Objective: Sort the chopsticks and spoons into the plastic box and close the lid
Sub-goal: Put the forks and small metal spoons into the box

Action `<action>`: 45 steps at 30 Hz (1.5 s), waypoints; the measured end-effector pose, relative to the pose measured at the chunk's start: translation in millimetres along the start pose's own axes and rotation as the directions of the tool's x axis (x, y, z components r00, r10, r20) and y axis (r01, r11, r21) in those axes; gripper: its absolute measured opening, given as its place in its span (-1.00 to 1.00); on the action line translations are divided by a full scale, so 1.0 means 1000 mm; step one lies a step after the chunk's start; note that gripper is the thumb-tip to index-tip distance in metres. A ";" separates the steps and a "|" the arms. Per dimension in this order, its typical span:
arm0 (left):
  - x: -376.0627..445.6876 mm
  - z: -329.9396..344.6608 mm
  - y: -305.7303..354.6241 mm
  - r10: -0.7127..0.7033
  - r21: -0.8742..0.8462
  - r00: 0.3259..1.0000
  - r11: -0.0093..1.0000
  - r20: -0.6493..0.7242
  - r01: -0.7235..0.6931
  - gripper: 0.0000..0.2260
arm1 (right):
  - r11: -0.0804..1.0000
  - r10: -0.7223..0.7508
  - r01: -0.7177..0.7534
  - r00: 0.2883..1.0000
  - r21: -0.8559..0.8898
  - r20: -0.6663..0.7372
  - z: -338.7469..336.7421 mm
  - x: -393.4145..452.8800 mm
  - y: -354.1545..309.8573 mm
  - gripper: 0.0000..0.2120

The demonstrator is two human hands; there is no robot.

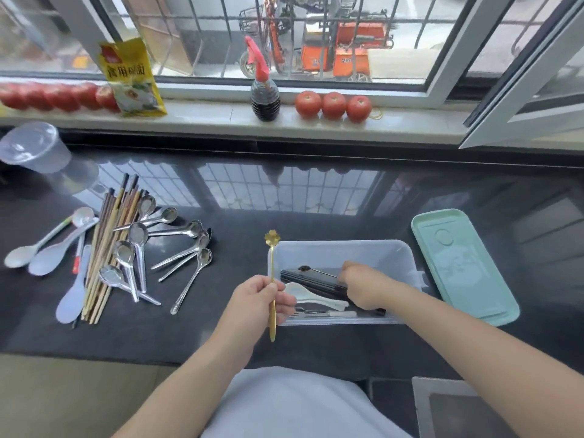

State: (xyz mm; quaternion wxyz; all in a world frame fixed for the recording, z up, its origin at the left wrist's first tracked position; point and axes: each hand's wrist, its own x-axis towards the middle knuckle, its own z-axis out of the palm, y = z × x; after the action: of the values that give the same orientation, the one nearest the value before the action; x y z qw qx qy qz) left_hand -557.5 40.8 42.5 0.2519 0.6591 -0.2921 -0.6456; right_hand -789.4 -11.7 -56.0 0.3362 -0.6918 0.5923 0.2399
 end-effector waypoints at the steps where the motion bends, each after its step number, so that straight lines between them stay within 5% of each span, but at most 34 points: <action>1: 0.000 0.000 0.000 0.005 0.011 1.000 1.000 -0.001 -0.005 -0.80 | 0.995 0.025 -0.025 1.000 0.098 0.005 -0.001 0.001 0.003 -0.72; 5: -0.001 0.003 0.001 0.010 0.049 1.000 0.999 0.003 -0.011 -0.80 | 0.902 0.160 -0.133 0.987 0.410 -0.032 -0.004 -0.007 0.006 -0.52; 8: -0.002 0.002 0.001 0.012 0.061 0.999 0.998 0.052 -0.016 -0.81 | 0.797 0.258 -0.119 0.954 0.593 -0.154 -0.009 -0.032 0.004 -0.65; 12: -0.003 0.014 0.002 0.007 0.114 0.982 0.993 0.189 -0.029 -0.82 | 0.426 0.118 0.106 0.978 0.898 -0.171 -0.022 -0.083 -0.038 -0.81; 14: -0.004 0.025 0.005 0.031 0.165 0.967 0.984 0.254 -0.074 -0.80 | 0.336 0.049 0.213 0.969 0.918 -0.243 -0.027 -0.094 -0.062 -0.79; 19: -0.003 0.028 0.004 0.139 0.406 0.938 0.874 0.318 -0.267 -0.78 | 0.270 0.180 0.324 0.908 0.906 -0.379 -0.039 -0.094 -0.067 -0.79; 21: -0.002 0.019 0.002 0.169 0.381 0.953 0.888 0.251 -0.258 -0.81 | 0.324 0.200 0.448 0.829 0.834 -0.523 -0.049 -0.099 -0.053 -0.81; 23: 0.000 0.006 -0.001 0.201 0.351 0.973 0.908 0.110 -0.227 -0.81 | 0.590 0.132 0.461 0.755 0.663 -0.643 -0.056 -0.099 -0.037 -0.83; 25: 0.003 -0.007 -0.002 0.207 0.357 0.978 0.917 -0.041 -0.179 -0.81 | 0.918 -0.036 0.255 0.816 0.304 -0.577 -0.053 -0.082 -0.022 -0.81; 26: 0.004 -0.012 -0.003 0.201 0.357 0.976 0.921 -0.085 -0.158 -0.81 | 0.985 -0.081 0.143 0.874 0.095 -0.479 -0.048 -0.072 -0.018 -0.80; 28: 0.004 -0.015 -0.003 0.182 0.338 0.977 0.931 -0.108 -0.136 -0.82 | 0.974 -0.109 0.036 0.941 -0.224 -0.322 -0.034 -0.054 -0.018 -0.83; 31: 0.000 -0.014 -0.002 0.178 0.297 0.977 0.945 -0.116 -0.136 -0.81 | 0.913 -0.166 0.056 0.956 -0.404 -0.242 -0.021 -0.027 -0.024 -0.83; 45: -0.006 -0.025 -0.014 0.121 0.341 0.983 0.938 -0.140 -0.067 -0.81 | 0.806 -0.282 0.141 0.945 -0.575 -0.164 -0.002 0.015 -0.022 -0.78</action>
State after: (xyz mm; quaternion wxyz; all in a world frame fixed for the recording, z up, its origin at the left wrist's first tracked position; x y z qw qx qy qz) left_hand -531.4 53.7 37.8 0.1896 0.7267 -0.4078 -0.5193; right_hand -765.4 -21.3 -61.2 0.0707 -0.8453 0.4517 0.2764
